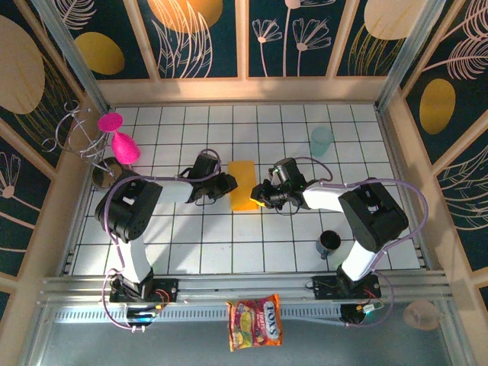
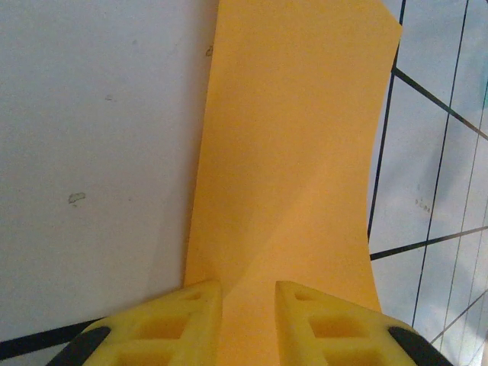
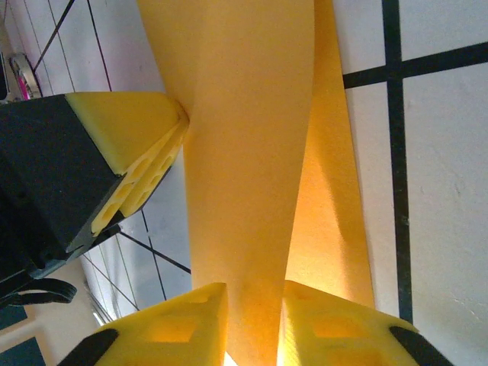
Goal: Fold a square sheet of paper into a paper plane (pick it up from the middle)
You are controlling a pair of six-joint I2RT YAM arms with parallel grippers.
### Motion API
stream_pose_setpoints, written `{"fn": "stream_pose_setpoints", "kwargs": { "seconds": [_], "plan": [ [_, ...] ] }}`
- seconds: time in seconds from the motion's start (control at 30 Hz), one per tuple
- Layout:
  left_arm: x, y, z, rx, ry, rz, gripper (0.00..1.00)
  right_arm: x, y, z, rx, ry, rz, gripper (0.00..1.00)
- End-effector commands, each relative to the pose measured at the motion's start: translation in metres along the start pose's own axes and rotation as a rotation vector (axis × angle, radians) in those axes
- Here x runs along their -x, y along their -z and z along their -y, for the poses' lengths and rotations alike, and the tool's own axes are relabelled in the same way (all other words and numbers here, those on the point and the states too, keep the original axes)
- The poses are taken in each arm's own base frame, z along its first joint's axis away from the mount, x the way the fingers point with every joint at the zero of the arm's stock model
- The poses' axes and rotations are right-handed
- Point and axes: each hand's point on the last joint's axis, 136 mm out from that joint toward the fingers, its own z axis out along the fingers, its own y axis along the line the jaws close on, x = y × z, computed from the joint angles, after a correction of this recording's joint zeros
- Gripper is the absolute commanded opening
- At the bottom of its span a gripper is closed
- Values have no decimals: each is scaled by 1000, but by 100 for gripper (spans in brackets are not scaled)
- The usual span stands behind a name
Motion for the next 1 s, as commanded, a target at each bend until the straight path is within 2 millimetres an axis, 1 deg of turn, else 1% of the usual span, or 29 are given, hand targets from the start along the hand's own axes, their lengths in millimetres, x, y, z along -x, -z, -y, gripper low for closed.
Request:
{"fn": "stream_pose_setpoints", "kwargs": {
  "seconds": [0.0, 0.03, 0.07, 0.13, 0.2, 0.27, 0.3, 0.37, 0.4, 0.43, 0.57, 0.63, 0.77, 0.87, 0.97],
  "plan": [
    [-9, -4, -10, 33, -3, -45, 26, 3, 1, -6, 13, -6, 15, 19],
    [-9, -3, -7, 25, -9, -45, 26, 2, 2, -7, 16, -7, 15, 16],
    [-8, -2, 0, 0, -28, -47, 27, 1, 2, -6, 19, -12, 12, 13],
    [-4, 6, 18, -60, -69, -36, 30, -1, 4, -6, 19, -19, 13, 8],
    [7, 19, 40, -119, -116, 9, 32, -2, 5, -3, 11, -25, 15, 5],
    [15, 25, 54, -142, -148, 34, 34, -4, 6, 0, -1, -35, 10, 3],
    [18, 25, 57, -143, -153, 42, 34, -6, 7, 3, -9, -39, 5, 2],
    [21, 19, 55, -132, -147, 37, 34, -8, 9, 6, -17, -44, -1, 2],
    [19, 13, 48, -113, -137, 23, 34, -10, 10, 8, -21, -46, -3, 2],
    [25, 10, 51, -110, -136, 29, 33, -11, 11, 9, -27, -48, -5, 2],
    [29, -6, 32, -35, -116, 11, 31, -18, 12, 19, -50, -67, -20, 2],
    [30, -8, 25, -1, -113, 15, 29, -18, 11, 21, -55, -76, -24, 2],
    [28, -12, 13, 41, -104, 7, 26, -18, 9, 18, -42, -76, -34, 2],
    [26, -13, 3, 83, -100, 8, 26, -17, 7, 16, -38, -70, -36, 2],
    [24, -14, -2, 92, -100, 2, 26, -17, 5, 14, -33, -60, -48, 2]
  ]
}}
